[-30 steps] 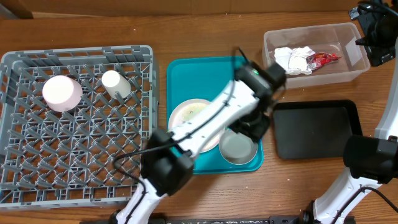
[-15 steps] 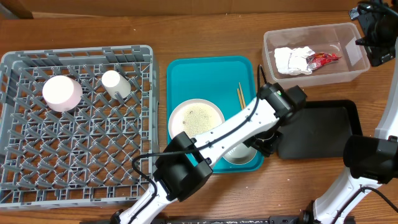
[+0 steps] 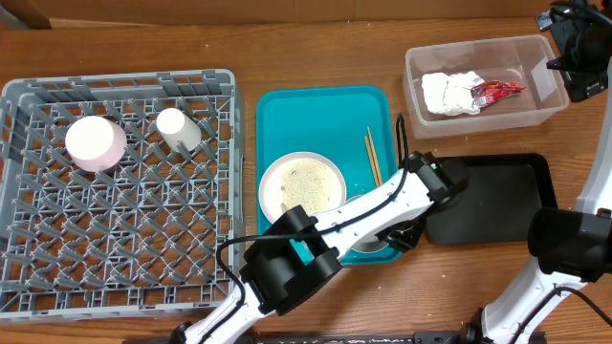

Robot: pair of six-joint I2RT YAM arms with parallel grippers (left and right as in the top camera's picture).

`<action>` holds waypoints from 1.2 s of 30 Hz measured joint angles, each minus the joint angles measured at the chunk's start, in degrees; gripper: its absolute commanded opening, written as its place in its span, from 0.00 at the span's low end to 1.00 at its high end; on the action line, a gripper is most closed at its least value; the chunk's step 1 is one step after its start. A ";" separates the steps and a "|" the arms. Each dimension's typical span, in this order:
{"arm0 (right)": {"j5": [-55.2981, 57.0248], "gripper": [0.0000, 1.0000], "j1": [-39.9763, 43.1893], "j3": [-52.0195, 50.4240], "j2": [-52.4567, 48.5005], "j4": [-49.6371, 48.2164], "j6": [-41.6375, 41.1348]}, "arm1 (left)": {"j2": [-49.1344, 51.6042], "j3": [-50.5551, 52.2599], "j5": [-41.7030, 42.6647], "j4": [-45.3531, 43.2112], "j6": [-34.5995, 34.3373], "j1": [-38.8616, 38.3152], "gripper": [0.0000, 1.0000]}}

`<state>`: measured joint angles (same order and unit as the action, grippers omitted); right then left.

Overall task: Sort waste into correct bins and load items into the dishwasher
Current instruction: 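Move the left gripper to the pale blue bowl and grasp it, then lift the pale blue bowl and carry it to the rack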

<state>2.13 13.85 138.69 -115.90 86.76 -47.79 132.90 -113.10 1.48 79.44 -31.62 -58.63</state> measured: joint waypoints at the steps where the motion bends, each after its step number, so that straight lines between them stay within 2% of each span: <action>1: 0.00 1.00 0.00 0.00 0.00 0.00 0.02 | 0.11 0.48 0.04 -0.04 -0.02 -0.02 0.47; 6: 0.00 1.00 0.00 0.00 0.00 0.00 0.00 | 0.26 1.07 0.52 -0.35 -0.09 -0.02 0.33; 10: 0.00 1.00 0.00 0.00 0.00 0.02 -0.02 | 0.28 1.05 1.57 -0.50 -0.28 -0.07 0.14; 15: 0.00 1.00 0.00 0.00 0.00 0.00 -0.02 | 0.28 1.07 2.60 -0.68 0.20 -0.22 0.04; 24: 0.00 1.00 0.00 0.00 0.00 0.00 0.02 | 0.31 -1.86 2.91 2.58 0.68 -0.22 0.04; 31: 0.02 1.00 0.00 0.00 0.00 0.02 0.00 | 0.42 -14.97 3.91 10.99 3.08 0.35 0.04; 36: 0.02 1.00 0.00 0.00 0.00 0.02 0.00 | 0.39 -24.35 5.07 17.07 6.56 3.67 0.04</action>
<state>2.15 13.85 138.69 -115.90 86.78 -47.79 133.29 -137.45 6.55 96.51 -25.06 -54.96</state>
